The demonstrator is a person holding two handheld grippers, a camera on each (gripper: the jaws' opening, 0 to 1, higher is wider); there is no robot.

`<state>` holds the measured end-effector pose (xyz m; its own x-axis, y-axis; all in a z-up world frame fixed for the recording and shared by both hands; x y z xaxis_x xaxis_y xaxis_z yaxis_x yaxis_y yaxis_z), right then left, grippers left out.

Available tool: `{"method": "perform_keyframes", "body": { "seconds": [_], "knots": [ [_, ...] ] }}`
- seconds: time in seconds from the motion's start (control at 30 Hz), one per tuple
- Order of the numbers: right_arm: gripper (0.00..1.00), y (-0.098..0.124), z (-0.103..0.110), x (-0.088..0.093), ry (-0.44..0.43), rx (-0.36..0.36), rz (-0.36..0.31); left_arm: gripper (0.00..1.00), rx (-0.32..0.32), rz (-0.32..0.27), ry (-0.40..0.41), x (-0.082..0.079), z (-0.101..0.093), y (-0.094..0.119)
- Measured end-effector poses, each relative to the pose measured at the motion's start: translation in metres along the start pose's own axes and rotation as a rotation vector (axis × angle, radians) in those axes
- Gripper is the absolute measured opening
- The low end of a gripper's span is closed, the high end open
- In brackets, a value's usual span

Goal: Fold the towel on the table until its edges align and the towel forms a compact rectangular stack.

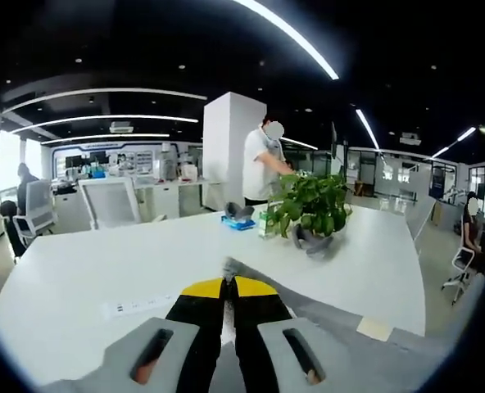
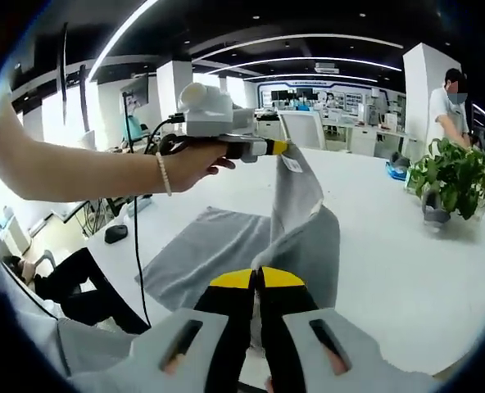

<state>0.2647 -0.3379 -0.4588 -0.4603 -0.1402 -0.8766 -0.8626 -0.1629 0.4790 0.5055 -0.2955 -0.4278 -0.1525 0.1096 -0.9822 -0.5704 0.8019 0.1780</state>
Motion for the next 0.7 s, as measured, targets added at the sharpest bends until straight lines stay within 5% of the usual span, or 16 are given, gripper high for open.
{"method": "perform_keyframes", "body": {
  "seconds": [0.7],
  "knots": [
    [0.00,-0.007,0.054,-0.001,0.096,-0.102,0.013,0.03,-0.038,0.005,-0.008,0.008,0.033,0.030]
  ]
}}
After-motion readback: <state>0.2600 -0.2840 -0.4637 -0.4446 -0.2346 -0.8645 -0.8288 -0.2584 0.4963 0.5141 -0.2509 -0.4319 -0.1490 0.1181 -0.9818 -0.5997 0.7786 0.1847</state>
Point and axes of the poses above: the point that each gripper's makers call its tool centre point, and the gripper's own axes: y roughly backward along the fingers, z roughly to its left, x roughly out of its underside, the point moved 1 cm from there along y, roughly backward along the fingers, and after that the axes turned 13 degrees about x, right-handed, at the moved point
